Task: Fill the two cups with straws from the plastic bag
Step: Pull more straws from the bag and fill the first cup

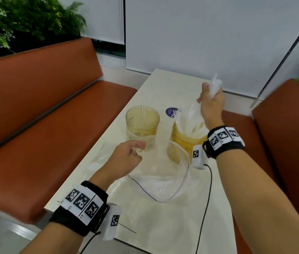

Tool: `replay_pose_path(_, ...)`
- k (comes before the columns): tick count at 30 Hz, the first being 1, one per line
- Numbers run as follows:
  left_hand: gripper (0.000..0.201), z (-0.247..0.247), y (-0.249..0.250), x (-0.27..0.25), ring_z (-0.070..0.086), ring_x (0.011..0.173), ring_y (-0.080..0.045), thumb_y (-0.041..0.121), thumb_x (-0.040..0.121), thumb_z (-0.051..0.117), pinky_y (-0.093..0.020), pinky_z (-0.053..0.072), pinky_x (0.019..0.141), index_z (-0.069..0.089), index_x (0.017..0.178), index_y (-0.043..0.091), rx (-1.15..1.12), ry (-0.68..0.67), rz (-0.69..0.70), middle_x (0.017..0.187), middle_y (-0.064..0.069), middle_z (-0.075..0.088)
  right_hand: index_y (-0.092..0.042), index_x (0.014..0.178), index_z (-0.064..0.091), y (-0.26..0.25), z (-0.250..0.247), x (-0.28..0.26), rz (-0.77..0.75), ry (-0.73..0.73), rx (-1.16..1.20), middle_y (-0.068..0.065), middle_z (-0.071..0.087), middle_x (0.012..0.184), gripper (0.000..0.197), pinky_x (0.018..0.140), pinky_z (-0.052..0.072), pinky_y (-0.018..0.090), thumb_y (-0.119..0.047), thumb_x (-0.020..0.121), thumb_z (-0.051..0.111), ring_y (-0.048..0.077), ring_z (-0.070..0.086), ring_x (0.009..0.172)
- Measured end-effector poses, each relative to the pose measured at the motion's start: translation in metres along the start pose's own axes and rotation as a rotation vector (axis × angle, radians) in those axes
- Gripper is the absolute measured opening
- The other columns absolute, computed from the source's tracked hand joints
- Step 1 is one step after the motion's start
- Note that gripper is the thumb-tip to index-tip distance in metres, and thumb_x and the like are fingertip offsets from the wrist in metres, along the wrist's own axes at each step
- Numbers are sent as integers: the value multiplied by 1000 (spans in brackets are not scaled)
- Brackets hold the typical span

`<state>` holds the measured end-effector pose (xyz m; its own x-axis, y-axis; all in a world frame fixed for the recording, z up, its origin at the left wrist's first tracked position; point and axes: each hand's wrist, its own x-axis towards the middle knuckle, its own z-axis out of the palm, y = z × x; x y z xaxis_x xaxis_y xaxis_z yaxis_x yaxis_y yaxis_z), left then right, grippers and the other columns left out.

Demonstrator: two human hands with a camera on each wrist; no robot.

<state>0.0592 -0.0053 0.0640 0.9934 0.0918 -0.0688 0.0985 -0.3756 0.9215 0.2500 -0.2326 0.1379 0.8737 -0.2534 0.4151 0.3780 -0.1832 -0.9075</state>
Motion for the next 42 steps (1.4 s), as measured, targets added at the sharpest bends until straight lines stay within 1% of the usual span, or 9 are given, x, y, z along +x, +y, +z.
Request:
replay_pose_path(7, 42, 0, 4, 7, 49, 73, -23, -2, 85, 55, -41, 54, 71, 72, 112, 26, 11, 5, -32, 91, -9, 57, -3, 107, 67, 53, 8, -11, 250, -83, -424, 11, 67, 100, 36, 80, 48, 31, -32, 88, 76, 27, 65, 100)
replay_pose_path(11, 43, 0, 4, 8, 51, 72, -23, -4, 85, 56, -42, 56, 70, 72, 112, 24, -16, 2, -47, 89, -12, 58, -25, 146, 41, 34, 3, -3, -19, 49, -243, 0, 56, 124, 85, 98, 46, 24, -9, 76, 86, 15, 56, 113)
replay_pose_path(16, 42, 0, 8, 8, 54, 67, -21, -4, 88, 56, -28, 52, 66, 71, 117, 23, -12, -15, -49, 87, -25, 61, -9, 122, 70, 41, -4, 1, -228, -165, -688, 6, 73, 119, 28, 99, 52, 31, -18, 97, 59, 22, 68, 109)
replay_pose_path(22, 42, 1, 9, 12, 62, 86, -44, -3, 86, 55, -43, 60, 73, 73, 112, 24, 11, -32, 21, 121, -31, 64, -8, 110, 76, 40, -8, -4, -240, -144, -847, 9, 69, 122, 35, 88, 47, 30, -35, 101, 56, 28, 64, 113)
replay_pose_path(27, 54, -1, 10, 7, 58, 88, -9, -4, 85, 62, -3, 48, 75, 67, 130, 27, 110, -80, 92, 121, 7, 67, -20, 130, 68, 36, -8, -5, -180, -517, -1124, 3, 55, 148, 37, 121, 26, 50, -37, 103, 50, 30, 43, 142)
replay_pose_path(32, 72, -5, 14, -2, 52, 87, -8, -12, 78, 61, 2, 37, 68, 60, 137, 30, 276, -118, 169, 100, 22, 56, -19, 106, 75, -26, -2, -30, -414, -397, -858, 6, 68, 113, 20, 96, 50, 40, -32, 96, 63, 25, 62, 106)
replay_pose_path(36, 75, -6, 11, -4, 54, 84, -20, -18, 76, 52, -4, 40, 62, 63, 137, 25, 262, -75, 199, 84, 11, 52, -6, 78, 77, -103, 4, -85, -146, -938, -489, 5, 74, 70, 18, 62, 61, 29, -16, 91, 68, 17, 73, 60)
replay_pose_path(39, 74, -5, 15, -7, 47, 75, -13, -21, 77, 48, -6, 40, 57, 63, 136, 22, 251, -72, 229, 82, 13, 52, -6, 90, 76, -100, 18, -132, -29, -1390, -984, 6, 76, 84, 12, 71, 62, 31, -13, 89, 66, 23, 76, 80)
replay_pose_path(42, 77, -5, 20, -12, 51, 81, -5, -26, 76, 46, -4, 42, 59, 60, 139, 17, 173, -111, 227, 113, 13, 61, -11, 124, 62, -59, 36, -170, -80, -1511, -1446, 3, 65, 119, 38, 83, 56, 34, -22, 88, 70, 25, 66, 104)
